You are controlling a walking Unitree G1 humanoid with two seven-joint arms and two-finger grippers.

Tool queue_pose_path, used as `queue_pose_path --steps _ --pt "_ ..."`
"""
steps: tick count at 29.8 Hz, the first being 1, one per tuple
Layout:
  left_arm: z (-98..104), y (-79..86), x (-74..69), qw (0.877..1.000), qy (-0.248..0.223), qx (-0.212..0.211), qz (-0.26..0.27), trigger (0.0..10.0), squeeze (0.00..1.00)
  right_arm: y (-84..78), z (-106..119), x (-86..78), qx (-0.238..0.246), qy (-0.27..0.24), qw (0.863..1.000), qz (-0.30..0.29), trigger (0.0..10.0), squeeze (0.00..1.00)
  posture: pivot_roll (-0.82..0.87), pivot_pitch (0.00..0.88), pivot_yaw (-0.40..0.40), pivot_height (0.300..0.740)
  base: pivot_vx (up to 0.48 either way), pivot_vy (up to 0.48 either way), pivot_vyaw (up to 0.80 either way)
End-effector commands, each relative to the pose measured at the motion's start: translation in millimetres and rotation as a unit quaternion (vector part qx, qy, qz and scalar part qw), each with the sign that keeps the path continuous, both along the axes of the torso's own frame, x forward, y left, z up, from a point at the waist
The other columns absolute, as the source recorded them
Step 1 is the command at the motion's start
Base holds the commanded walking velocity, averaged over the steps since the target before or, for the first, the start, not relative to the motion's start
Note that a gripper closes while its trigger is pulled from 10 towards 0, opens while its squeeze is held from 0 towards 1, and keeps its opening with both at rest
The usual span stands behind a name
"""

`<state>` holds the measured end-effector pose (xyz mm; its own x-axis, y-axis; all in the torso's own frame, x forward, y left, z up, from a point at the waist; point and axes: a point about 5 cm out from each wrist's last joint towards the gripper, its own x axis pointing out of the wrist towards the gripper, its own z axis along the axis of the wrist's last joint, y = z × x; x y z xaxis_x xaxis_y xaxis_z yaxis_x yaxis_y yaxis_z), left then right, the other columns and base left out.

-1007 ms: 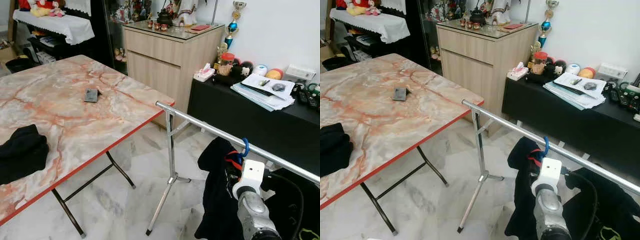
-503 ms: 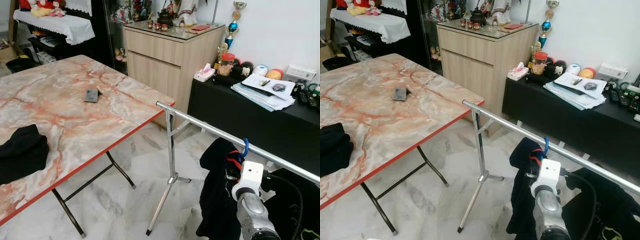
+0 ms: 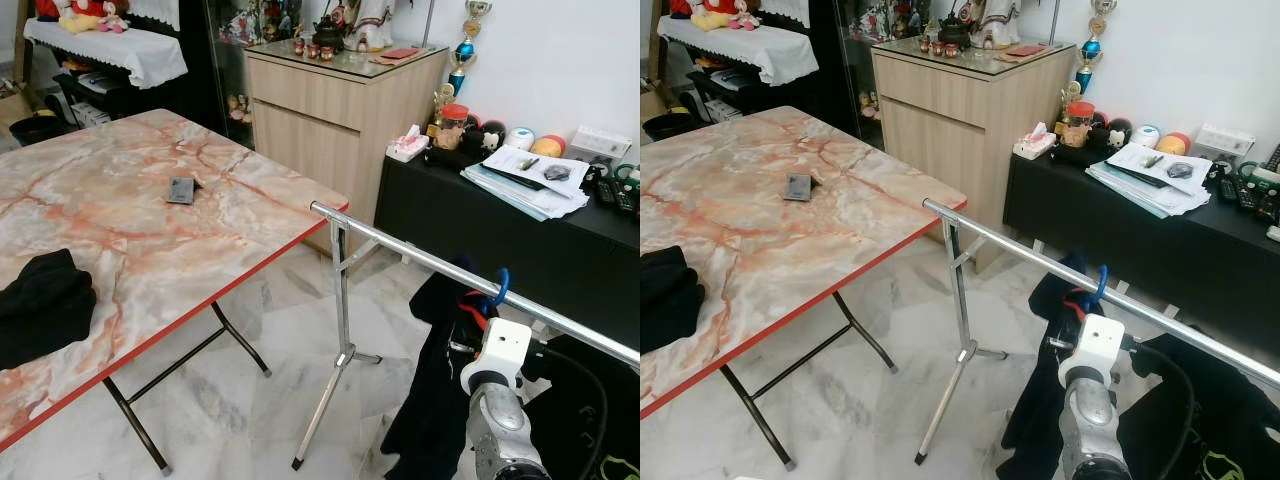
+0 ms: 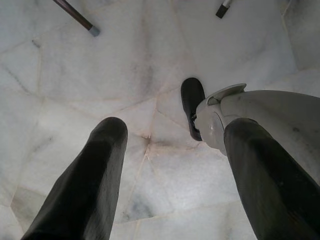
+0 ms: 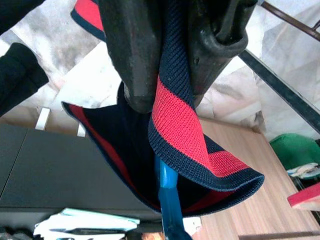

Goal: Hang hanger

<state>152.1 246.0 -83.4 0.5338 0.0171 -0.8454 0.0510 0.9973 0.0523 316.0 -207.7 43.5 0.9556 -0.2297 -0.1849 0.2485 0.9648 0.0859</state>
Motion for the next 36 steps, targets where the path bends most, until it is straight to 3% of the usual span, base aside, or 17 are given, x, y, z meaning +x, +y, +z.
queue_pose_path --steps 1,6,12,16,17,18,19,26,36 --pt "-0.9 2.0 -3.5 1.0 0.009 0.005 -0.006 10.0 0.0 1.4 18.0 7.0 -0.008 -0.055 0.998 0.002 0.0 0.0 0.04 0.0 0.023 0.74 0.0 0.0 0.0" --pt "-1.4 1.5 -4.2 1.0 0.009 0.004 -0.006 10.0 0.0 4.8 9.2 -3.4 -0.015 -0.051 0.999 0.004 0.0 0.0 0.04 0.0 0.018 0.74 0.0 0.0 0.0" --pt "-1.8 1.2 -4.9 1.0 0.01 0.007 -0.007 10.0 0.0 10.9 -29.5 -32.4 -0.018 0.033 0.999 0.022 0.0 0.0 0.03 0.0 0.018 0.74 0.0 0.0 0.0" --pt "-1.8 1.6 -5.3 1.0 0.011 0.01 -0.008 10.0 0.0 11.2 -35.7 -37.5 -0.01 0.047 0.998 0.026 0.0 0.0 0.03 0.0 0.019 0.74 0.0 0.0 0.0" --pt "-1.8 1.8 -5.2 1.0 0.011 0.011 -0.008 10.0 0.0 10.6 -36.5 -38.0 -0.008 0.049 0.998 0.026 8.1 0.0 0.03 0.0 0.019 0.74 0.0 0.0 0.0" --pt "-1.7 1.9 -5.0 1.0 0.011 0.012 -0.008 10.0 0.0 10.2 -36.2 -37.5 -0.007 0.05 0.998 0.025 8.1 0.0 0.03 0.0 0.018 0.74 0.0 0.0 0.0" --pt "-1.5 2.2 -4.8 1.0 0.01 0.012 -0.007 10.0 0.0 8.8 -34.7 -36.2 -0.008 0.048 0.999 0.021 10.0 0.0 0.03 0.0 0.017 0.74 0.0 0.0 0.0" --pt "-0.7 2.7 -3.3 1.0 0.007 0.008 -0.002 10.0 0.0 7.7 -26.3 -30.2 0.003 0.027 1.0 0.013 10.0 0.0 0.03 0.0 0.019 0.74 0.0 0.0 0.0" --pt "0.0 3.3 -2.0 1.0 0.005 0.007 0.0 10.0 0.0 10.4 -29.2 -31.1 0.011 0.035 0.999 0.011 10.0 0.0 0.04 0.0 0.022 0.74 -0.319 0.0 0.0"
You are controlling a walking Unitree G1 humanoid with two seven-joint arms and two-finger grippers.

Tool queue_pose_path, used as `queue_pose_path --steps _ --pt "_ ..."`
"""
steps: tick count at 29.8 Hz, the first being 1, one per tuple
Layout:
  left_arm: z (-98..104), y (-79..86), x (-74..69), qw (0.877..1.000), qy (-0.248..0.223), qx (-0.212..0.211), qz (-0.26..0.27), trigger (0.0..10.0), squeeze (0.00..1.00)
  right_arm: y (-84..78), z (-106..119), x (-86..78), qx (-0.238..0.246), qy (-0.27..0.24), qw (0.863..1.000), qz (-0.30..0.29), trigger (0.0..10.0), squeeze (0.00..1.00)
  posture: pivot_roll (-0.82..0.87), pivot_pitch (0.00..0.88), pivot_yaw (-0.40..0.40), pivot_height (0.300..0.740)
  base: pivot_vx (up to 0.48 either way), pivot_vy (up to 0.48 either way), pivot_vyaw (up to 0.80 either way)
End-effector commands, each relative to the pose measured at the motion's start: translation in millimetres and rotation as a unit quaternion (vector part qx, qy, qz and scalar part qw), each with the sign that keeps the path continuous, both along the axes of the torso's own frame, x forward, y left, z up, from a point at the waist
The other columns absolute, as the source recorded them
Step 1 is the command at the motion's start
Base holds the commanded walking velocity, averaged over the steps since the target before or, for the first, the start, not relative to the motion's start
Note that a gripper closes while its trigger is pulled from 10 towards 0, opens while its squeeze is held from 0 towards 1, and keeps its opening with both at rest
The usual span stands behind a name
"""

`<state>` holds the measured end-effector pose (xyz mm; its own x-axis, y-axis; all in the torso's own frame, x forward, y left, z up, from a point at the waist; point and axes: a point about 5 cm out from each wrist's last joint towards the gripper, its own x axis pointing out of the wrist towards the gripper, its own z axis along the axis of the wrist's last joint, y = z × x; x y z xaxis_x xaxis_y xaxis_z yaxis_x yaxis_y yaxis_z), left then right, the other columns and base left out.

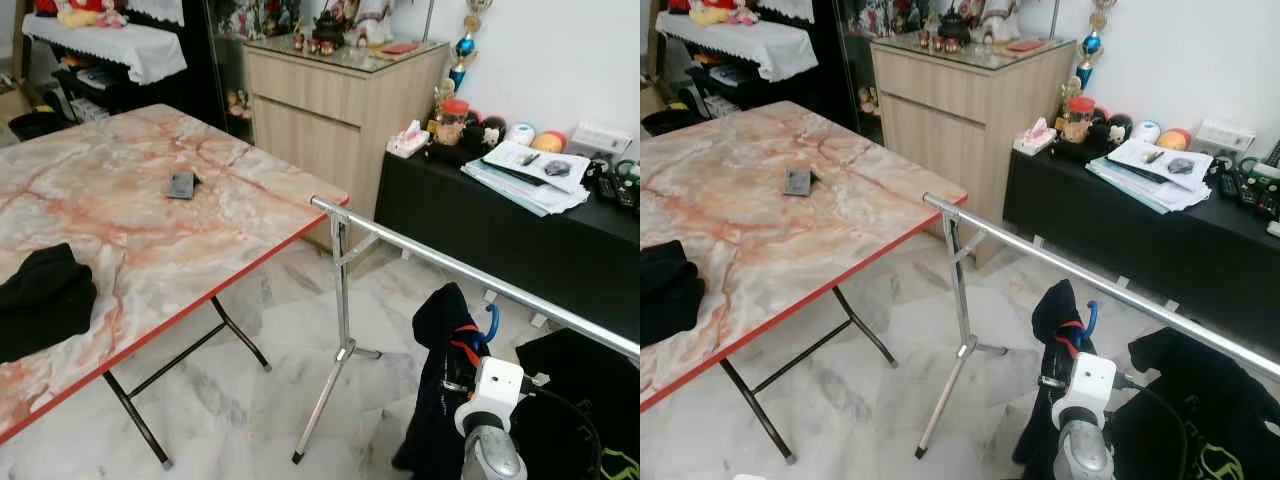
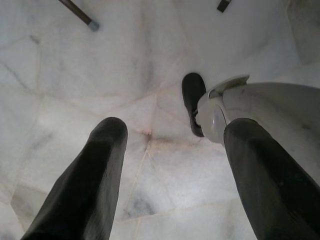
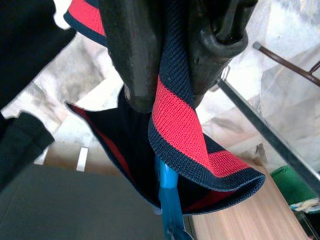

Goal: Hang hanger

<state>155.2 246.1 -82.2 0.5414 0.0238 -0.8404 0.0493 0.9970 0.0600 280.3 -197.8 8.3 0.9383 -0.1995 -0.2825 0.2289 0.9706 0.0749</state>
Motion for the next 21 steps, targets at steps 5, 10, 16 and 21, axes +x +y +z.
queue_pose_path --steps 5,10,16,21 --pt "-1.2 3.3 -5.1 1.0 0.009 0.003 -0.001 10.0 0.0 -2.0 6.8 5.5 0.002 -0.013 1.0 -0.008 10.0 0.0 0.04 0.0 0.023 0.74 -0.358 0.0 0.0" --pt "-1.2 3.2 -5.0 1.0 0.009 0.003 0.0 10.0 0.0 -3.2 7.5 6.9 0.007 -0.011 1.0 -0.018 10.0 0.0 0.04 0.0 0.022 0.74 -0.358 0.0 0.0" --pt "-1.2 3.0 -4.8 1.0 0.008 0.003 0.001 10.0 0.0 -2.8 7.0 8.2 0.015 -0.005 1.0 -0.021 10.0 0.0 0.04 0.0 0.021 0.74 -0.357 0.0 -0.35" --pt "-1.2 2.9 -4.7 1.0 0.008 0.003 0.003 10.0 0.0 -3.2 6.7 8.1 0.018 -0.004 0.999 -0.028 10.0 0.0 0.04 0.0 0.02 0.74 -0.357 0.0 -0.75"
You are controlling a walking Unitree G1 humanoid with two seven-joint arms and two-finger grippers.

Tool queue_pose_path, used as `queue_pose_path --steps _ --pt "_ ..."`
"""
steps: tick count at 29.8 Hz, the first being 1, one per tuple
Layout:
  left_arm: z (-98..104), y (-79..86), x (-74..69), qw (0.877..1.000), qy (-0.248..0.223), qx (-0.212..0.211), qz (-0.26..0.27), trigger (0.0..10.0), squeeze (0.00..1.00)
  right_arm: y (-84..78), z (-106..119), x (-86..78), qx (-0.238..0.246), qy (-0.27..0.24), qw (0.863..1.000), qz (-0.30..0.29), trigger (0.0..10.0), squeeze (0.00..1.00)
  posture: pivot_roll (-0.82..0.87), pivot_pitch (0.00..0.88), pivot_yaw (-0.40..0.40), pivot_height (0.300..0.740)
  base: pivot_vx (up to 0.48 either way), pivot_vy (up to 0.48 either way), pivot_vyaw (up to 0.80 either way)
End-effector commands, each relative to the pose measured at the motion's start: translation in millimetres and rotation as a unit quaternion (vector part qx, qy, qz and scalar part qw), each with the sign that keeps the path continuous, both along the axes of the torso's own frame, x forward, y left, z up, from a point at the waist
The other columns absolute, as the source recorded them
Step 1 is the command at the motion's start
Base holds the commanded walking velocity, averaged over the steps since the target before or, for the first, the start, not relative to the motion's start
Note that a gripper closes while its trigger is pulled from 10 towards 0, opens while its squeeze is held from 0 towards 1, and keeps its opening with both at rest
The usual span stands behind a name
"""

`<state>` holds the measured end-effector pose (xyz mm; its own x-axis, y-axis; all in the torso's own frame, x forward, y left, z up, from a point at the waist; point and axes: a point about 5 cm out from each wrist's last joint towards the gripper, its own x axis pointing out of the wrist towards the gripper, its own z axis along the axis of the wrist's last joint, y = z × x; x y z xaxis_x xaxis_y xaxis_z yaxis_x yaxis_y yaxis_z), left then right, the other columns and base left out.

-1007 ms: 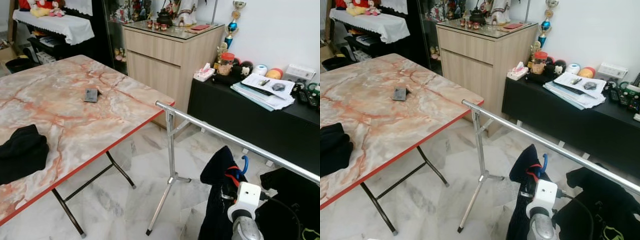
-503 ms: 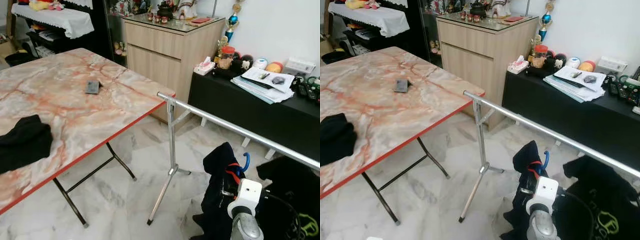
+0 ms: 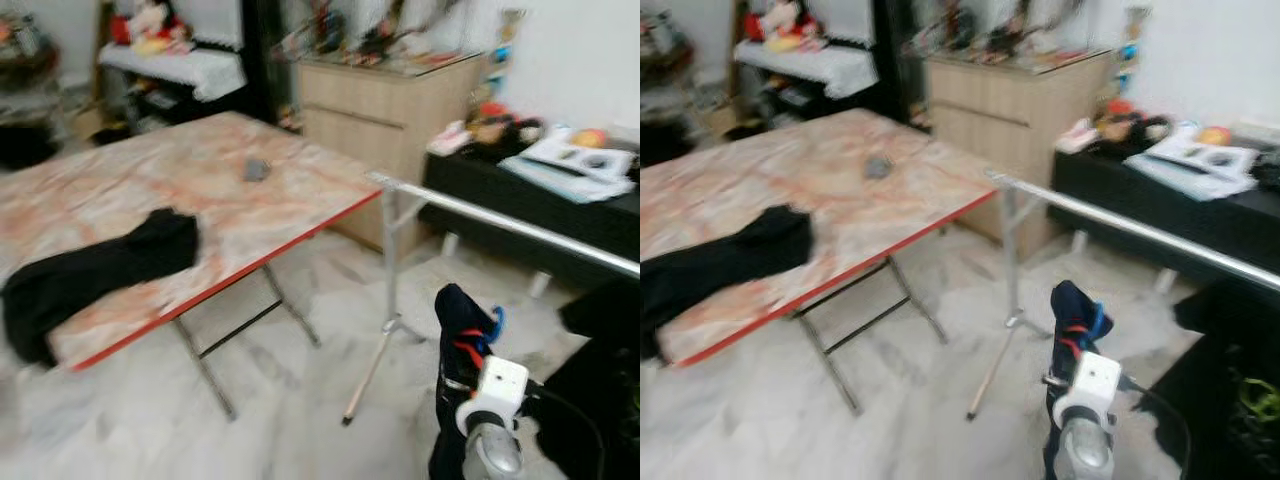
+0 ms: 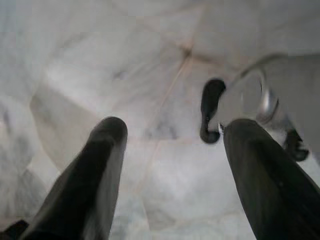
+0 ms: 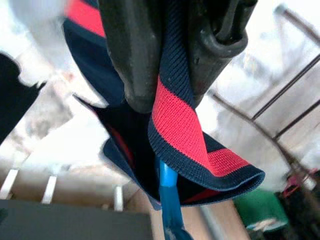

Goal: Hang hanger

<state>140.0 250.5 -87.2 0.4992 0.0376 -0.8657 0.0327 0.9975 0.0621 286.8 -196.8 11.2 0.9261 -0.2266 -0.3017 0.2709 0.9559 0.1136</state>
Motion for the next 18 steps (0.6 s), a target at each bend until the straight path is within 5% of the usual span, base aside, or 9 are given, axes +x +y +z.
queue_pose_path --steps 1,7,18 --pt "3.8 -1.5 10.6 1.0 -0.017 0.001 -0.007 10.0 0.0 -4.9 3.7 1.5 -0.005 -0.008 1.0 -0.01 10.0 0.0 0.04 0.0 0.02 0.74 -0.36 0.0 -0.54" --pt "3.8 -1.5 10.5 1.0 -0.017 0.0 -0.007 10.0 0.0 -6.7 3.5 1.7 -0.003 -0.005 1.0 -0.016 10.0 0.0 0.04 0.0 0.021 0.74 -0.356 0.0 -0.36" --pt "3.9 -1.2 10.5 1.0 -0.017 0.0 -0.004 10.0 0.0 -8.1 3.8 1.9 -0.004 -0.005 1.0 -0.022 10.0 0.0 0.05 0.0 0.021 0.74 -0.358 0.0 -0.8"
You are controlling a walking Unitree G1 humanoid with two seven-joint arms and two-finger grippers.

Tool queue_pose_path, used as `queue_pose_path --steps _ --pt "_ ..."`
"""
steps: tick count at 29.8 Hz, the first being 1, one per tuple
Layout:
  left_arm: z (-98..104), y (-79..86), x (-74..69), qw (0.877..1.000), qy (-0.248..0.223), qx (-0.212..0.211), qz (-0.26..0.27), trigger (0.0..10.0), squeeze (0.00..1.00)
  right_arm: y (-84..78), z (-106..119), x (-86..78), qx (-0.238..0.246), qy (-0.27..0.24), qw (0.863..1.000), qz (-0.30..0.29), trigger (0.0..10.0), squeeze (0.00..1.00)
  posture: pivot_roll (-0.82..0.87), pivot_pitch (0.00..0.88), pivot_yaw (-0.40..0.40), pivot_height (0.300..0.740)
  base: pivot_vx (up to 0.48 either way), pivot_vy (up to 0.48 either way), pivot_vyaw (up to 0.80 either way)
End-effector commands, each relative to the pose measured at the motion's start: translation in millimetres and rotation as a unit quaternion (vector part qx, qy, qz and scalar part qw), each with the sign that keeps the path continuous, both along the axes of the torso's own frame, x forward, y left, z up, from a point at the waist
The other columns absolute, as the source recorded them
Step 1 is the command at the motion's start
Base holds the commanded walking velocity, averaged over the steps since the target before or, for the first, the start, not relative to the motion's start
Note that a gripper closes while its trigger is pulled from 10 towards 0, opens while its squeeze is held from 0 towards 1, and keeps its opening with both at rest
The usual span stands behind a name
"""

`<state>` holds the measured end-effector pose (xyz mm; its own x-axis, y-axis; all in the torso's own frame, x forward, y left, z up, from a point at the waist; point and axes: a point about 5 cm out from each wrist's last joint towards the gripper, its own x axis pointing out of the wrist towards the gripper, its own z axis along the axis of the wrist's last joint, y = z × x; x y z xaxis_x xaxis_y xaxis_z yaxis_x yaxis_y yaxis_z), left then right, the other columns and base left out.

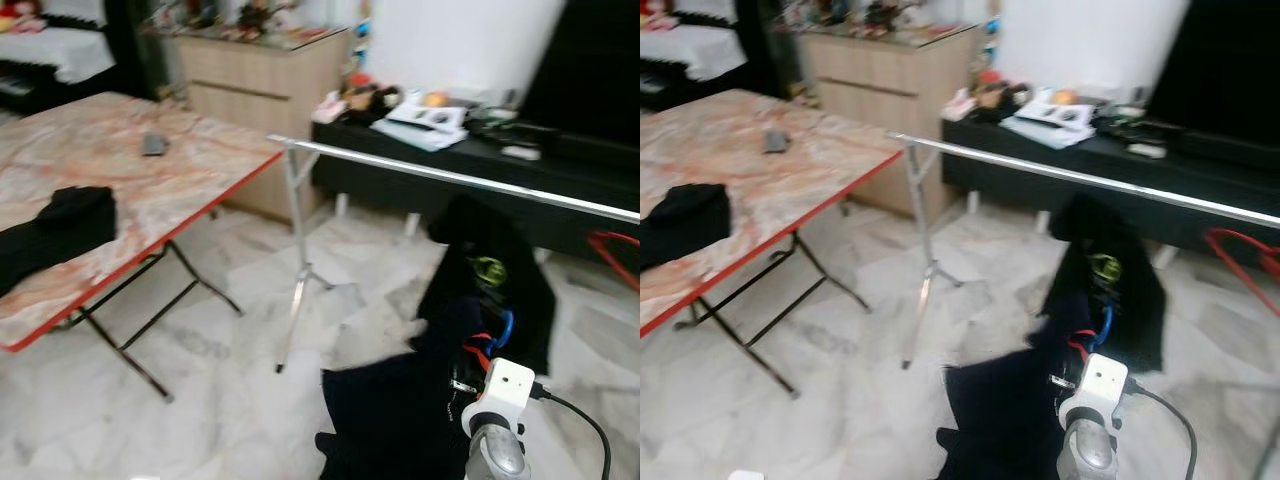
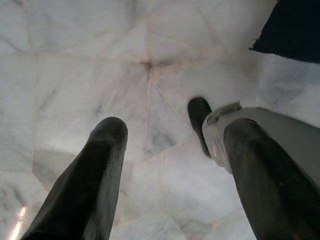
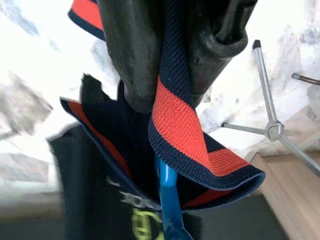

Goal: Hang hanger

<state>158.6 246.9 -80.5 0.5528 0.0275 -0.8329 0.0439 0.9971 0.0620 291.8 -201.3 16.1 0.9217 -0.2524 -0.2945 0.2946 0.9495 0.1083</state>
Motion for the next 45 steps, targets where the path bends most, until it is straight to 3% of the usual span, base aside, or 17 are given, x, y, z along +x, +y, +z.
queue_pose_path --steps 1,17,29,40,43,45 --pt "-2.9 2.3 -8.0 1.0 0.014 0.002 0.003 10.0 0.0 -3.7 -1.1 -3.0 0.001 -0.002 1.0 -0.01 10.0 0.0 0.05 0.0 0.021 0.74 -0.36 0.0 -0.4" --pt "-2.7 2.9 -8.1 1.0 0.014 0.003 0.002 10.0 0.0 -1.9 -1.2 -1.8 -0.004 0.002 1.0 -0.004 10.0 0.0 0.05 0.0 0.024 0.74 -0.358 0.0 -0.03" --pt "-1.7 3.2 -6.7 1.0 0.006 0.004 0.001 10.0 0.0 4.4 -10.3 -0.6 -0.023 0.06 0.997 0.045 10.0 0.0 0.05 0.0 0.025 0.74 0.0 0.0 0.0" --pt "-0.6 3.8 -5.2 1.0 -0.002 0.014 -0.007 10.0 0.0 2.9 -8.5 2.8 -0.025 0.065 0.996 0.055 10.0 0.0 0.05 0.0 0.026 0.74 0.0 0.0 0.0" --pt "0.9 4.7 -3.0 0.999 -0.01 0.03 -0.02 10.0 0.0 3.5 -10.1 4.5 -0.049 0.092 0.991 0.084 10.0 0.0 0.05 0.0 0.027 0.74 0.0 0.0 0.0" --pt "4.5 4.5 2.3 0.997 -0.037 0.049 -0.038 10.0 0.0 11.0 -9.0 9.7 -0.091 0.119 0.972 0.181 10.0 0.0 0.05 0.0 0.024 0.74 0.0 0.0 0.0"
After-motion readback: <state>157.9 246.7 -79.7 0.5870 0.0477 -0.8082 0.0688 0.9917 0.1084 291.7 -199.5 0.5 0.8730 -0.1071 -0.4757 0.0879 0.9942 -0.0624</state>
